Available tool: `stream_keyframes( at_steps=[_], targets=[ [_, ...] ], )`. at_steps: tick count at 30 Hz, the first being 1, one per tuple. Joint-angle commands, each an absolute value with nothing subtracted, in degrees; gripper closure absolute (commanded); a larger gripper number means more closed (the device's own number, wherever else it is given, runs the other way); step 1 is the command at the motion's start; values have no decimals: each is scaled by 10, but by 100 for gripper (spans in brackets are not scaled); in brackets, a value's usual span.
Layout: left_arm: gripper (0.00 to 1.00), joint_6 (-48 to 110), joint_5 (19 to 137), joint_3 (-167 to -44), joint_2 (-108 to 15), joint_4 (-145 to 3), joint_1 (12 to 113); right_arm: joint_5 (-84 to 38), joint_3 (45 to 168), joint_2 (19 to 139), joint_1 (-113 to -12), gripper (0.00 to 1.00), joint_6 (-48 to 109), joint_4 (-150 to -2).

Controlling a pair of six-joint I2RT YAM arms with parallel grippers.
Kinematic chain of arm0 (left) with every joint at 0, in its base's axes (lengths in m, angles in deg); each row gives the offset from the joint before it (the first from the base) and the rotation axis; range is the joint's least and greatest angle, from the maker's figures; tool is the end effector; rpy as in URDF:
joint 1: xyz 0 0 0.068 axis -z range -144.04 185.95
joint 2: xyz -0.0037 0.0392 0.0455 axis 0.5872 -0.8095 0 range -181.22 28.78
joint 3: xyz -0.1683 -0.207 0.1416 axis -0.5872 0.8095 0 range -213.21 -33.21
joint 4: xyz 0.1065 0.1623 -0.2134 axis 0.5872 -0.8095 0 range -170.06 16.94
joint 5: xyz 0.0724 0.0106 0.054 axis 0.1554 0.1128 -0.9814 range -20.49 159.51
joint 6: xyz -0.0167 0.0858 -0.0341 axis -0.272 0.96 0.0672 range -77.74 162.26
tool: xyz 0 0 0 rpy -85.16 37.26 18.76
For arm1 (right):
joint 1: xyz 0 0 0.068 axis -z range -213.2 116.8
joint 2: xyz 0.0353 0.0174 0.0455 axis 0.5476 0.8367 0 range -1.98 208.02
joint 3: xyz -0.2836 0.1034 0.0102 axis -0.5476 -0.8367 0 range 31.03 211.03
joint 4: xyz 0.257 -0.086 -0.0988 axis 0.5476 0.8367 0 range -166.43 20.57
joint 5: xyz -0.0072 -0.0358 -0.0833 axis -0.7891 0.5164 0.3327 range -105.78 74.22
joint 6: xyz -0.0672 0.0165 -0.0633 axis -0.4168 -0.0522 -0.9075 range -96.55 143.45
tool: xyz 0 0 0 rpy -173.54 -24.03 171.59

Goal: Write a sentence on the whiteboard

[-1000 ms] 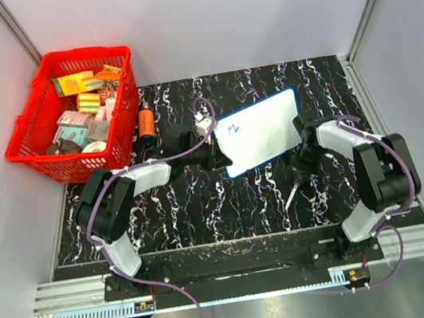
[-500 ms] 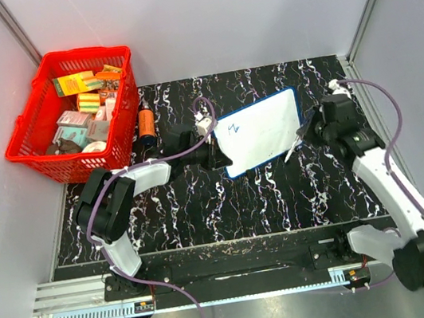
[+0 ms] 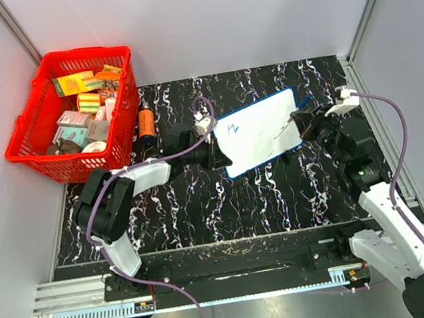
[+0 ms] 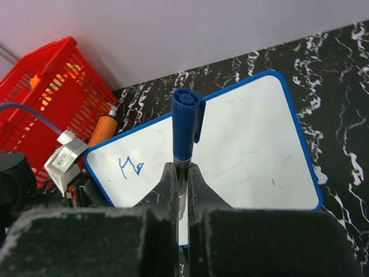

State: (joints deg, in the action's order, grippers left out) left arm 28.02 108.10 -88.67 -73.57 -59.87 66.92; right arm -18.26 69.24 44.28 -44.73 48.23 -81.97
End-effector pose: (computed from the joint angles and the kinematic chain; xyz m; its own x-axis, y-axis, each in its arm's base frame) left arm 0.3419 -0.2666 0.1643 -0.6695 0.1776 -0.7213 0.7041 0.4612 -0.5399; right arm 0.2486 0.0544 0.3402 -0.1402 0.3987 -0.9063 -0.2019 0.8846 0.4204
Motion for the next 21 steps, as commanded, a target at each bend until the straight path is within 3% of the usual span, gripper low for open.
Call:
stream_keyframes(
  at_steps=[1, 21],
  targets=[
    [100, 302, 1055, -878, -747, -729, 666, -221, 665, 419, -458, 100, 449, -972],
    [100, 369, 1089, -926, -794, -833, 614, -246, 622, 588, -510, 100, 460, -1288]
  ],
)
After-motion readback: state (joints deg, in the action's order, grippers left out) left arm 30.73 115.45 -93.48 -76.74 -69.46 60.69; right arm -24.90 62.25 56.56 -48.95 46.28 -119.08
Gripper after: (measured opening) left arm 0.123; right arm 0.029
